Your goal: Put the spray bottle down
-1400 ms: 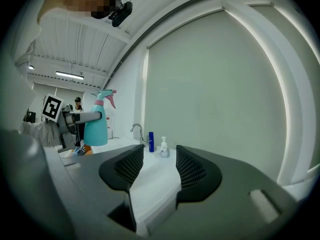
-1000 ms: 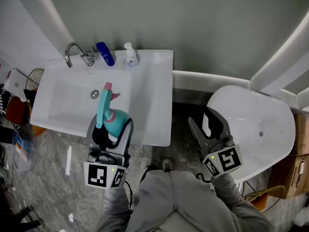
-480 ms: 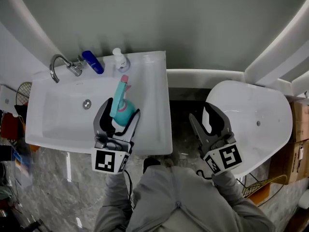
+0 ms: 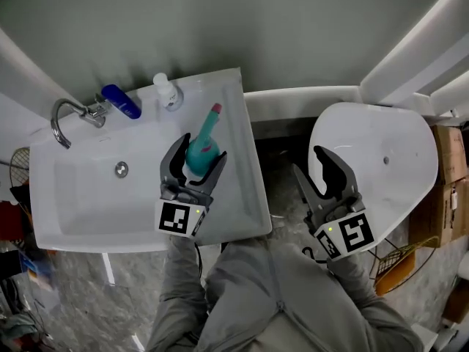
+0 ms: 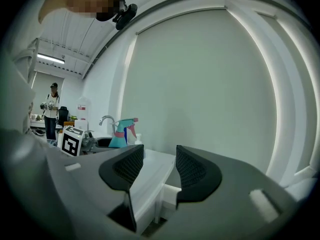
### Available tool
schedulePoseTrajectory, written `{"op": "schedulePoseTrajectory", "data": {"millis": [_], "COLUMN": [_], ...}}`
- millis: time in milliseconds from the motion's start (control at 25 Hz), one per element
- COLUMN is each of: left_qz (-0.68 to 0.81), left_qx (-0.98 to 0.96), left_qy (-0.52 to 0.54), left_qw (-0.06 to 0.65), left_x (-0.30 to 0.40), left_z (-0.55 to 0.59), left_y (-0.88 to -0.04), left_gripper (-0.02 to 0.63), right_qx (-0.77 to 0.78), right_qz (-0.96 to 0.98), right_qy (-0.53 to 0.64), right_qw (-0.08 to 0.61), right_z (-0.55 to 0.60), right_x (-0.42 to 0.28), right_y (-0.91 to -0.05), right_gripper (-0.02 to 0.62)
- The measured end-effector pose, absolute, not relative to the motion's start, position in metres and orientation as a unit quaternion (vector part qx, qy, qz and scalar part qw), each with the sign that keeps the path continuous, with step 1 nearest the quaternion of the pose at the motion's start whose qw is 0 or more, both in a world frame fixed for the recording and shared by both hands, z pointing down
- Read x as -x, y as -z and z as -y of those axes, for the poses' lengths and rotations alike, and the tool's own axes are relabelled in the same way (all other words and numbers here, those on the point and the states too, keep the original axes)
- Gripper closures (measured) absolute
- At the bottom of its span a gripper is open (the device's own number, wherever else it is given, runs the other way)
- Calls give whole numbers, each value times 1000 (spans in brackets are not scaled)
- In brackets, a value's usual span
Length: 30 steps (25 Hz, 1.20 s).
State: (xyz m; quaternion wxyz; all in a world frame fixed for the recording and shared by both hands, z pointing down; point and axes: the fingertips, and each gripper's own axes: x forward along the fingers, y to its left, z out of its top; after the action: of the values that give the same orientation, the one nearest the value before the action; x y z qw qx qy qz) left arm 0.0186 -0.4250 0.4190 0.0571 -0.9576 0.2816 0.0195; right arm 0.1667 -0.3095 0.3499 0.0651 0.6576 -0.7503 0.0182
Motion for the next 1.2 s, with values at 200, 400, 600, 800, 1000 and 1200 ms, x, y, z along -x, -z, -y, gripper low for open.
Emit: {"op": "schedulePoseTrajectory", "data": {"millis": [200, 400, 600, 800, 1000, 1200], "left_qz": [-264, -252, -251, -248, -244, -239], "left_qx": [963, 966, 966, 967, 969, 970], "left_qy": [-37, -47, -55, -55, -46, -36], "left_qw": [34, 21, 0, -15, -17, -13], "left_x": [-30, -40, -47, -55, -65, -72], "left_z": [444, 463, 482, 498, 504, 506], "left_y": [-434, -447, -461, -476, -488, -497], "left_gripper": [218, 218, 218, 218, 218, 218], "right_qx": [-674, -684, -691, -699, -704, -707], "right_qz": [734, 724, 715, 706, 700, 696], "right_qy": [-22, -22, -23, -27, -30, -33], "right_qw": [79, 88, 103, 111, 117, 121], "right_z": [315, 324, 331, 338, 340, 342], "right_x": [-168, -168, -169, -174, -180, -184], "right_y": [-354, -355, -356, -359, -361, -364], "right_gripper": [393, 393, 393, 393, 393, 393]}}
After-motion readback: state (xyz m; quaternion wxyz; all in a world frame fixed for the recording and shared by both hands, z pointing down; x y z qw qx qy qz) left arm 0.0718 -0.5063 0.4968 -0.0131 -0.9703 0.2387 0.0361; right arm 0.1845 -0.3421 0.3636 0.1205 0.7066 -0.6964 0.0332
